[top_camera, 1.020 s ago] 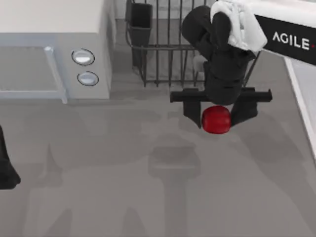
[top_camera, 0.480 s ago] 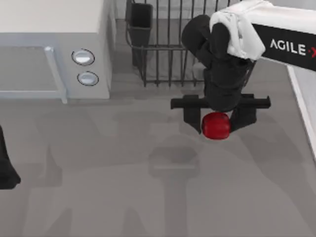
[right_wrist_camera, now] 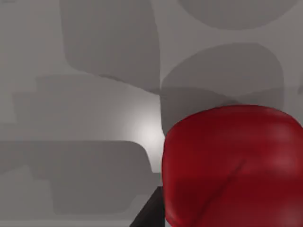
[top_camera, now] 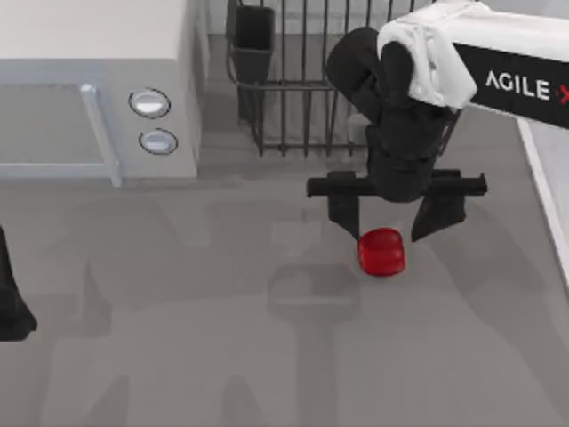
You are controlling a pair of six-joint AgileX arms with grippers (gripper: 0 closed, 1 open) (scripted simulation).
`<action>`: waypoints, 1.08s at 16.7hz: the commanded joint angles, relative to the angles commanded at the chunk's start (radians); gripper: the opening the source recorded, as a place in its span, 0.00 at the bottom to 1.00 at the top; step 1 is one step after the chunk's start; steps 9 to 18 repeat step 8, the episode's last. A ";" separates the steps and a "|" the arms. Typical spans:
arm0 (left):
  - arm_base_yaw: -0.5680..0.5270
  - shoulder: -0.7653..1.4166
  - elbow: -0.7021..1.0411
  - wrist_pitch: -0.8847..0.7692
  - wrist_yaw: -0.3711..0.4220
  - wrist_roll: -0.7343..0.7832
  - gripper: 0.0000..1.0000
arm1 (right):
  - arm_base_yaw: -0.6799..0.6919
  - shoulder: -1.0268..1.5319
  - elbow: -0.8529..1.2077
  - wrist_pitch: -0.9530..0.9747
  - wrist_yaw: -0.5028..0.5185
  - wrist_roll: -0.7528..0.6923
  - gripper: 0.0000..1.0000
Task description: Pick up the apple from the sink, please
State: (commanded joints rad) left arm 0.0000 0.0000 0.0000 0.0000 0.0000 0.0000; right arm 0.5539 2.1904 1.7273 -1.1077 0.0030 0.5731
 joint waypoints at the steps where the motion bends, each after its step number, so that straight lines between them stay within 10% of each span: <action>1: 0.000 0.000 0.000 0.000 0.000 0.000 1.00 | 0.000 0.000 0.000 0.000 0.000 0.000 0.90; 18: 0.000 0.000 0.000 0.000 0.000 0.000 1.00 | 0.000 0.000 0.000 0.000 0.000 0.000 1.00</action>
